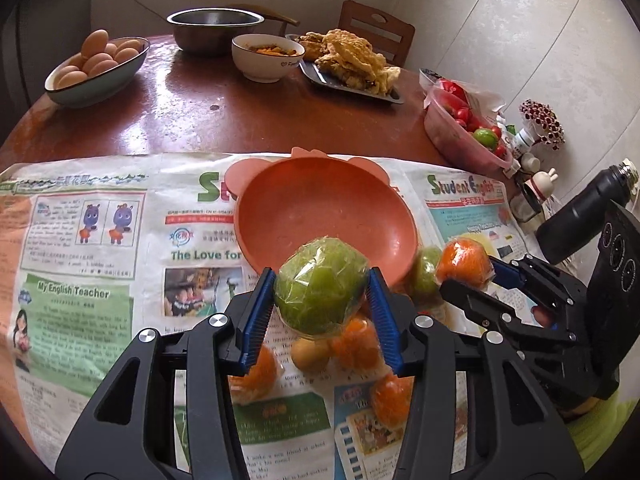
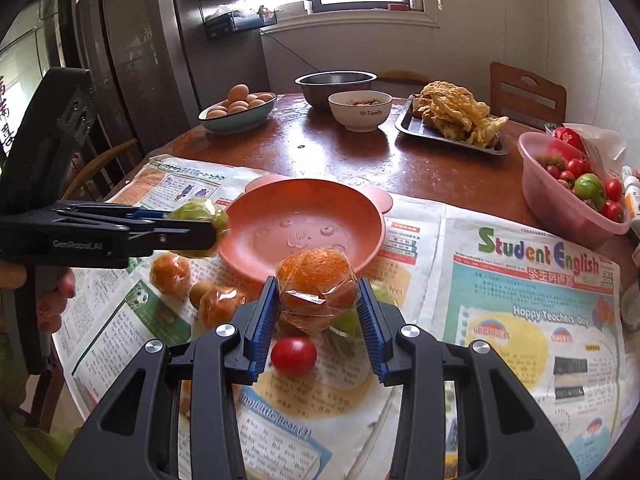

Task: Organize fruits
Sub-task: 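Lift the pomelo with the left tool into the orange plate while the right tool carries the orange there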

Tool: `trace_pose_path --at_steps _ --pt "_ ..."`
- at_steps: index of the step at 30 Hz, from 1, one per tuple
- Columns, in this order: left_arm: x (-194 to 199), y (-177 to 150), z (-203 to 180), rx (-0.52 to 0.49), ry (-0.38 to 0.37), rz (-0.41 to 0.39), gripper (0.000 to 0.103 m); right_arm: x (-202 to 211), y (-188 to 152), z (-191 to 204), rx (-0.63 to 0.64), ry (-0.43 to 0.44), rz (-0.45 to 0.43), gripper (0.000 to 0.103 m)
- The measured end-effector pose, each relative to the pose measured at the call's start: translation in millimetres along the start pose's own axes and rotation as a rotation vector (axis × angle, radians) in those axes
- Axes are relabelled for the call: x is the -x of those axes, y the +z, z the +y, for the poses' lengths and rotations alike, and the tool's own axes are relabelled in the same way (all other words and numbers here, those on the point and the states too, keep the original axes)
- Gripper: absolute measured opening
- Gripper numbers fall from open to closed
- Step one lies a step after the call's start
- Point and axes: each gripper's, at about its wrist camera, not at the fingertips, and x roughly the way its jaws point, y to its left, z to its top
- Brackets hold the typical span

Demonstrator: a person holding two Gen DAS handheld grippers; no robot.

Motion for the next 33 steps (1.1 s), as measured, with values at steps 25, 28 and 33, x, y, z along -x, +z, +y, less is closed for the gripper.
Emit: trace_pose_path --at_steps 25,28,33 --pt "-59.4 41.2 12.5 -0.013 0.023 0.070 0.038 -59.5 24.5 -5.4 0.063 0.027 0.088 0.038" --pt "-61.9 41.2 13.0 -0.013 0.019 0.071 0.038 -67.7 25.4 -4.8 0.078 0.021 0.113 0.038" --pt "-63.5 41.5 13.3 -0.013 0.013 0.072 0.038 -75.3 26.2 -2.2 0.093 0.015 0.132 0.038"
